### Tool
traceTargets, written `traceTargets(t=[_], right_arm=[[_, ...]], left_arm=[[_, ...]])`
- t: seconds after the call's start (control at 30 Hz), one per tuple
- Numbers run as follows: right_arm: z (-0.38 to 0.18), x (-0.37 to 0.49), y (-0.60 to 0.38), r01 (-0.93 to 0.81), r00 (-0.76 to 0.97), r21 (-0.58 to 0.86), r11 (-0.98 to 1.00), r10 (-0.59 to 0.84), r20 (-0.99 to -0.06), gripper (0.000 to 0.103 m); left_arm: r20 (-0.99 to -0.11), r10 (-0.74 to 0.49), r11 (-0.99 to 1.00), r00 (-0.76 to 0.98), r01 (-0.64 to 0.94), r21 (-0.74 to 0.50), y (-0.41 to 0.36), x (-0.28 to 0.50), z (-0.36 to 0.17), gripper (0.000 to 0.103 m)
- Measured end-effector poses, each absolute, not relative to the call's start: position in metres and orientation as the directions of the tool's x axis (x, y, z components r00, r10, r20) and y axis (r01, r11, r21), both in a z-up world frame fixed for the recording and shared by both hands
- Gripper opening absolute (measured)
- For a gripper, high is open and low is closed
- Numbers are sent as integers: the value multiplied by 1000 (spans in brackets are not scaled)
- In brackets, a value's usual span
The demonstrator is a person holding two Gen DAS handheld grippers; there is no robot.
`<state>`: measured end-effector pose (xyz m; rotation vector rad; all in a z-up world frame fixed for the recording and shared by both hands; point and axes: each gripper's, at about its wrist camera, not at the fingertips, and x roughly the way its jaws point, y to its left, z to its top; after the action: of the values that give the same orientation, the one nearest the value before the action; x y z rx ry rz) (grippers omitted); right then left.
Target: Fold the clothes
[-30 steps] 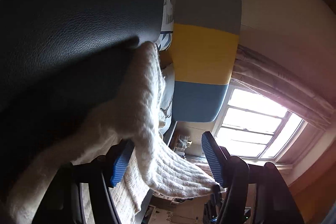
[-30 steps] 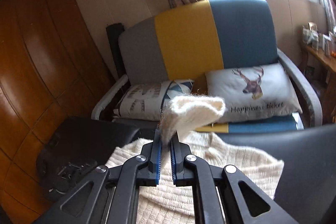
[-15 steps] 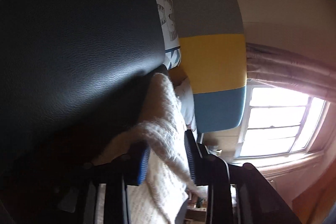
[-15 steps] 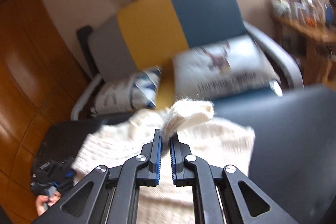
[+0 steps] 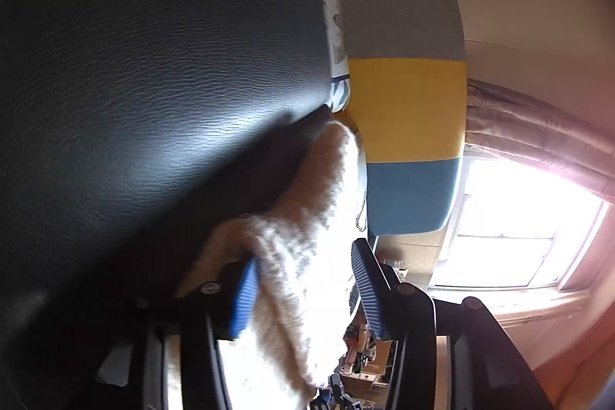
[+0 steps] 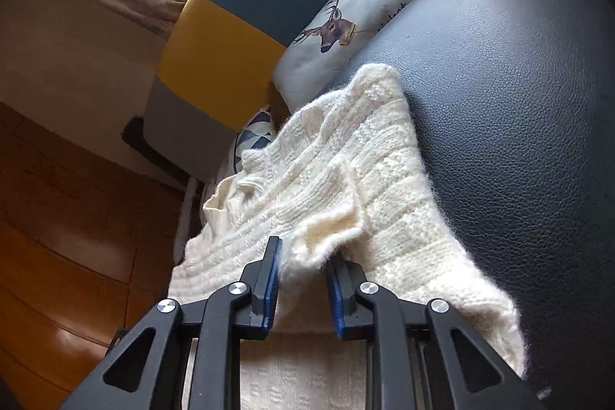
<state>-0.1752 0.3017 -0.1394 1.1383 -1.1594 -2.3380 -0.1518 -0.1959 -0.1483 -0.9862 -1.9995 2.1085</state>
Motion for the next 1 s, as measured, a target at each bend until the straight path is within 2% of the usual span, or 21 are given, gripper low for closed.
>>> traceTargets(t=[0.03, 0.07, 0.1, 0.13, 0.23, 0.33, 0.43, 0.57, 0.63, 0.73, 0.77, 0.8, 0.9, 1.0], right_arm=[[-138, -178, 299, -80, -640, 758, -648, -549, -537, 21], [-133, -182, 293, -73, -634, 729, -681, -532, -561, 21], [-125, -185, 286, -51, -633, 693, -719, -514, -579, 20], [-115, -189, 280, -23, -636, 658, -753, -497, -590, 14], [-83, -188, 274, 37, -683, 567, -823, -435, -587, 14], [-101, -196, 286, -44, -630, 501, -864, -365, -686, 14], [-125, -192, 300, -69, -602, 532, -844, -390, -697, 14], [-122, -187, 306, -72, -645, 532, -843, -368, -670, 20], [-104, -182, 304, -69, -696, 467, -882, -293, -656, 26], [-69, -175, 287, 7, -759, 394, -919, -261, -596, 29], [-61, -176, 273, 84, -744, 395, -915, -321, -586, 29], [-56, -178, 254, 179, -707, 400, -899, -400, -584, 29], [-53, -180, 176, 469, -508, 398, -789, -609, -609, 29], [-63, -176, 100, 629, -323, 399, -667, -692, -646, 29]], left_arm=[[-406, 463, -176, -788, 368, -913, -194, -154, -145, 47], [-427, 455, -206, -781, 374, -904, -193, -156, -143, 40], [-446, 450, -230, -774, 383, -895, -192, -158, -143, 19], [-469, 442, -262, -764, 391, -883, -192, -158, -144, 10], [-548, 407, -378, -731, 411, -830, -195, -156, -148, 8], [-573, 401, -457, -714, 386, -801, -196, -153, -149, 7], [-575, 430, -495, -696, 351, -795, -196, -150, -149, 8], [-522, 509, -447, -684, 309, -840, -212, -146, -144, 16], [-513, 503, -476, -696, 273, -836, -224, -143, -133, 17], [-518, 472, -557, -713, 215, -802, -242, -150, -115, 27], [-522, 471, -568, -711, 209, -796, -247, -158, -113, 40], [-526, 471, -578, -708, 203, -790, -252, -165, -111, 48], [-541, 522, -569, -659, 202, -797, -263, -197, -117, 50], [-564, 607, -553, -559, 213, -806, -261, -243, -130, 53]])
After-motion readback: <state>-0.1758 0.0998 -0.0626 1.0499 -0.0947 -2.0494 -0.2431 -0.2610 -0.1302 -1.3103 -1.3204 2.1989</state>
